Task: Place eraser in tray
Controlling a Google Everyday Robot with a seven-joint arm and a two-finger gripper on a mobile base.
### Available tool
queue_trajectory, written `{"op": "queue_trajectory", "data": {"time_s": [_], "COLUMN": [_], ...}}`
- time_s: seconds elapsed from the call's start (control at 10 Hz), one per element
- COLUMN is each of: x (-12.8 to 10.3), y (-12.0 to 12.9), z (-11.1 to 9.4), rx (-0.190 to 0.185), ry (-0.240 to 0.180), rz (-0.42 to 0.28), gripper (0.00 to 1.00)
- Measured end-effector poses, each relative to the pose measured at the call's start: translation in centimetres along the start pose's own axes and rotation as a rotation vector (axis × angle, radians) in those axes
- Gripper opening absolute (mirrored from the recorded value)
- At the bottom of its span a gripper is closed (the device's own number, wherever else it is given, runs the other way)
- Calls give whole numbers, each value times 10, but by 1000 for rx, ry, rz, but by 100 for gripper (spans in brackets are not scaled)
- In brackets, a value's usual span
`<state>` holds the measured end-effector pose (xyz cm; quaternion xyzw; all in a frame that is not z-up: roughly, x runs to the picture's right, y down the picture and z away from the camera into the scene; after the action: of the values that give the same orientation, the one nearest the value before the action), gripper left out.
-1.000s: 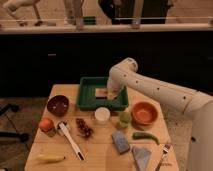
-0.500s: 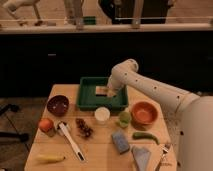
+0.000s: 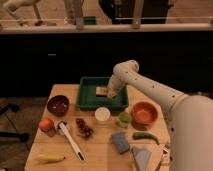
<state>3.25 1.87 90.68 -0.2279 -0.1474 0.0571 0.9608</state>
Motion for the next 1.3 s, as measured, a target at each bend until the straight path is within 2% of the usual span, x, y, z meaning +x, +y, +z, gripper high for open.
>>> {"op": "queue_trajectory", "data": {"time_s": [0.3, 0.5, 0.6, 1.1, 1.3], "x": [2, 4, 4, 4, 4], "y": [-3, -3, -3, -3, -2], "z": [13, 15, 15, 15, 15], "rx": [-37, -43, -43, -43, -44], "ry": [17, 21, 21, 22, 22], "rz": [9, 12, 12, 12, 12], "gripper": [17, 18, 23, 74, 80]}}
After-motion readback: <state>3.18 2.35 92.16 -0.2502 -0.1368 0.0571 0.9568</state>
